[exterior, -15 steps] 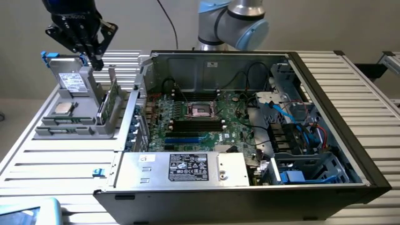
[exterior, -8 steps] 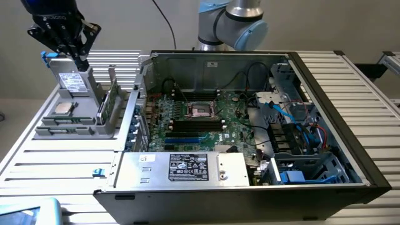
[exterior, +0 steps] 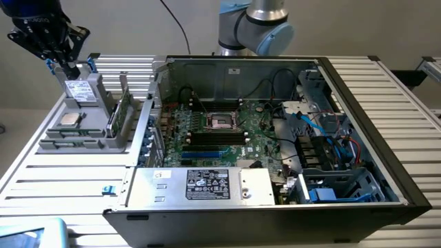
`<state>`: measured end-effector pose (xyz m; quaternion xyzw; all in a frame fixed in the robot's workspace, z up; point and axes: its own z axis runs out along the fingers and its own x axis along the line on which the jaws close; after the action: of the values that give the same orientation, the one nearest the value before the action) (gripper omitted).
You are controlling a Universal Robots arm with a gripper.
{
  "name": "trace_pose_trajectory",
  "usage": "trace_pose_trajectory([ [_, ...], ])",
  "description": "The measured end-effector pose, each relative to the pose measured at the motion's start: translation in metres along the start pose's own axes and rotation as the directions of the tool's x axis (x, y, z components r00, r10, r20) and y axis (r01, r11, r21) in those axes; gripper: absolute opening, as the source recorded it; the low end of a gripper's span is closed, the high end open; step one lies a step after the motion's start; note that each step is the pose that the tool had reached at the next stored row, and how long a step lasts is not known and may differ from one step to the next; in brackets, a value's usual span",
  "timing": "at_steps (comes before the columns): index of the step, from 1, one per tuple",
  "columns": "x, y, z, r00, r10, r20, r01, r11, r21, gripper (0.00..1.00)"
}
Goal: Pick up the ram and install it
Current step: 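Reach for the ram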
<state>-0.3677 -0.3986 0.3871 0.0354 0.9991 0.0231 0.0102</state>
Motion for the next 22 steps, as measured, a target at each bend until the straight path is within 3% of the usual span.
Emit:
trace_pose_trajectory([
  [11,0.05,-0.0035,0.0012,1.0,0.0,-0.0018,0.0,1.0,0.0002,0.11],
  [14,0.063,-0.0006,0.0028,1.0,0.0,-0.0025,0.0,1.0,0.003,0.11],
  [17,0.069,0.0054,0.0049,1.0,0.0,-0.004,0.0,1.0,0.0073,0.11],
  [22,0.07,0.0081,0.0063,1.0,0.0,-0.0057,0.0,1.0,0.0079,0.11],
])
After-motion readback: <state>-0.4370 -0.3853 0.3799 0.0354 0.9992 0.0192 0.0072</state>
